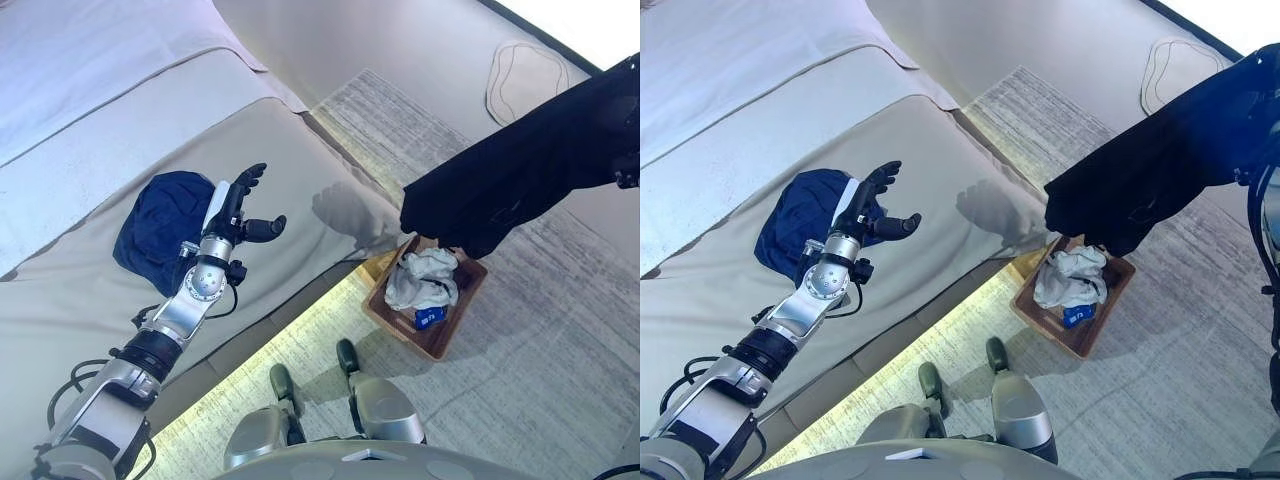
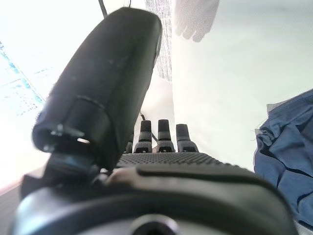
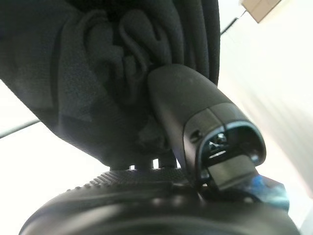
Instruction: Pick up the clothes from the bed and place them into the basket
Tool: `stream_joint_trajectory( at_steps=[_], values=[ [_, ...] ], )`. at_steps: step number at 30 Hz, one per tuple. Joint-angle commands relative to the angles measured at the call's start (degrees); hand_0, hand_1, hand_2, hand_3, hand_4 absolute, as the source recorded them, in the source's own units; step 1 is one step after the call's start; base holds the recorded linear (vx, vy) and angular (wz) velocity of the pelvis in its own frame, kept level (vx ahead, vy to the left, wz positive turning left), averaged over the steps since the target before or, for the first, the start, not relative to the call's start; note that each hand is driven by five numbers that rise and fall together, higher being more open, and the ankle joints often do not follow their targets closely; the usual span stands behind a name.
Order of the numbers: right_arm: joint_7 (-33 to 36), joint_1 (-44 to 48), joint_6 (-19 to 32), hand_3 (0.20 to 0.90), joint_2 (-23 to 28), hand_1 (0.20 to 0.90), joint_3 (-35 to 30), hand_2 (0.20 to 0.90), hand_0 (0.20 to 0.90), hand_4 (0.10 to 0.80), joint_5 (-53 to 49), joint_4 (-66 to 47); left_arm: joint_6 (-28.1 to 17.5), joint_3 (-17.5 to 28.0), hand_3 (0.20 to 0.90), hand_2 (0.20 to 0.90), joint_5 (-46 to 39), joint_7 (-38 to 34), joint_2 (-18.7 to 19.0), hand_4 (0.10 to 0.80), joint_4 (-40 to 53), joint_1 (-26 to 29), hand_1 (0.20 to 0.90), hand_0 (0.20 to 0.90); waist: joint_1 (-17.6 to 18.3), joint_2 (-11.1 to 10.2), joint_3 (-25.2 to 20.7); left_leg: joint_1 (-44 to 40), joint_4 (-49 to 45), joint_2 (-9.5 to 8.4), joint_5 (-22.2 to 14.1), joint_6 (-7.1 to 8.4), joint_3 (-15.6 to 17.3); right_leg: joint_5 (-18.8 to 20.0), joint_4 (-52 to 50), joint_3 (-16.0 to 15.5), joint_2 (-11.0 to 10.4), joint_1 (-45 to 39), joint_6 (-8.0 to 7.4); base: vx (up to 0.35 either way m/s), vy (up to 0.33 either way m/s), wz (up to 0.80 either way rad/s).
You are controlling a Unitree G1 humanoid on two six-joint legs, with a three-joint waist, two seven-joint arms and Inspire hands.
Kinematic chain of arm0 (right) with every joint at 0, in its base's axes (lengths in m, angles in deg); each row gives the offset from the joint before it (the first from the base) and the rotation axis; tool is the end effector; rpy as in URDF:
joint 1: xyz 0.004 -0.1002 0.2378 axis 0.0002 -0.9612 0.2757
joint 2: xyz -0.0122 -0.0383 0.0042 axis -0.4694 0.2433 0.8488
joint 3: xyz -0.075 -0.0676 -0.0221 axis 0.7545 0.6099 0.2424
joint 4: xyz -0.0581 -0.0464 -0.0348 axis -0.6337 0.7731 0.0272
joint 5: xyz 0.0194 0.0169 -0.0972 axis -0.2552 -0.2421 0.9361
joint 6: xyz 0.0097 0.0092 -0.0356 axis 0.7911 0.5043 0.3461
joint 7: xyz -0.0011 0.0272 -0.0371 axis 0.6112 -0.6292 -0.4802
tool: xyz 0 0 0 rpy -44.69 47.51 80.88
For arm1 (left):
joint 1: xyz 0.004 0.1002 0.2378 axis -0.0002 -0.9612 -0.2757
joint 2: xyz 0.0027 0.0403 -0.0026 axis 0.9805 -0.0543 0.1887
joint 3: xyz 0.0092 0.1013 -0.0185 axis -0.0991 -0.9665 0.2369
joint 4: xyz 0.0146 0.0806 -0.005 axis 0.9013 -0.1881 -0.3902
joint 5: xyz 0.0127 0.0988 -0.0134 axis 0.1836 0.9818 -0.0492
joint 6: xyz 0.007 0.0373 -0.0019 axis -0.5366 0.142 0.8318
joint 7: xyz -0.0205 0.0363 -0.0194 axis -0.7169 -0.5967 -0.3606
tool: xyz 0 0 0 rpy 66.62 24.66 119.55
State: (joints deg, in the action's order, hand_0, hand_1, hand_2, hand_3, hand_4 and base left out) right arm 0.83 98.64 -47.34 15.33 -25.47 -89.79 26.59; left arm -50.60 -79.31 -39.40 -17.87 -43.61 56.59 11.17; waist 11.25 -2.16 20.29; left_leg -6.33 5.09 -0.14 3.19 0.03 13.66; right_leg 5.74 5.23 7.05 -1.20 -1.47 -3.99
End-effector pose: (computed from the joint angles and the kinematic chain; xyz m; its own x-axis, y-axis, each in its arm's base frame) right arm 0.2687 -0.3360 0.2427 0.8379 -0.4712 0.2755 0.5082 0.4892 -0.7087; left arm 0.2672 0.1960 0.0651 0.9955 -0.0222 0.0925 -0.0304 0.8468 0.5310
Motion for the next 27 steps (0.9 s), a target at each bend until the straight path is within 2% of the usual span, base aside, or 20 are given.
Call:
stream_joint_trajectory(
  at_steps=[1, 6, 14, 21, 27],
  values=[
    [2.4, -2.84, 1.14, 0.2, 0.66, 0.3, -4.3, 0.3, 0.3, 0.1, 2.62, -2.08, -3.86, 1.82, 0.9, 0.9, 2.48, -2.77, -1.42, 0.8, -1.9, -2.41, 0.9, 0.9, 0.58, -0.3, -15.49, -1.28, -0.09, -0.74, -5.66, -0.71, -1.84, 0.82, -0.67, -0.69, 2.26, 1.14, -1.01, 0.013, 0.005, -0.13],
    [2.71, -10.08, -0.95, 0.2, -4.13, 0.3, -5.93, 0.3, 0.3, 0.1, 4.25, 1.38, -3.37, 2.01, 0.9, 0.9, 3.09, -4.22, -1.8, 0.8, -0.69, -2.46, 0.9, 0.9, 1.05, -0.06, -14.84, -1.18, -0.09, -0.52, -5.55, -0.95, -0.89, 1.05, -0.89, 0.03, 2.55, 1.7, -0.92, 0.002, 0.001, -0.01],
    [3.58, -19.31, 3.16, 0.2, -12.83, 0.3, -5.96, 0.3, 0.3, 0.1, 4.17, 8.73, -0.95, 1.28, 0.9, 0.9, 3.04, -4.37, -1.43, 0.8, 2.27, -2.6, 0.9, 0.9, 0.72, 0.63, -13.72, -1.32, -0.09, -0.46, -5.38, -1.34, -0.47, 1.34, -1.0, -0.06, 2.55, 1.79, -0.96, 0.002, -0.005, -0.01],
    [2.51, -18.17, 9.09, 0.2, -17.37, 0.3, 0.83, 0.3, 0.3, 0.1, 4.78, 17.37, -1.15, -0.52, 0.9, 0.9, 3.26, -4.29, -2.05, 0.8, 2.88, -1.81, 0.9, 0.9, -0.85, 1.2, -12.81, -0.95, -0.09, -0.72, -5.12, -1.38, -0.59, 1.52, -0.85, -1.37, 2.09, 1.88, -1.04, -0.003, -0.022, -0.06],
    [2.57, -16.12, 11.49, 0.2, -20.26, 0.3, 4.91, 0.3, 0.3, 0.1, 5.84, 26.99, -1.44, -2.13, 0.9, 0.9, 2.82, -4.05, -1.82, 0.8, 2.9, -0.95, 0.9, 0.9, -2.39, 1.57, -12.34, -0.58, -0.14, -0.86, -4.91, -1.5, -1.11, 1.51, -0.7, -2.4, 1.71, 1.82, -1.11, 0.005, -0.04, 0.02]
  ],
)
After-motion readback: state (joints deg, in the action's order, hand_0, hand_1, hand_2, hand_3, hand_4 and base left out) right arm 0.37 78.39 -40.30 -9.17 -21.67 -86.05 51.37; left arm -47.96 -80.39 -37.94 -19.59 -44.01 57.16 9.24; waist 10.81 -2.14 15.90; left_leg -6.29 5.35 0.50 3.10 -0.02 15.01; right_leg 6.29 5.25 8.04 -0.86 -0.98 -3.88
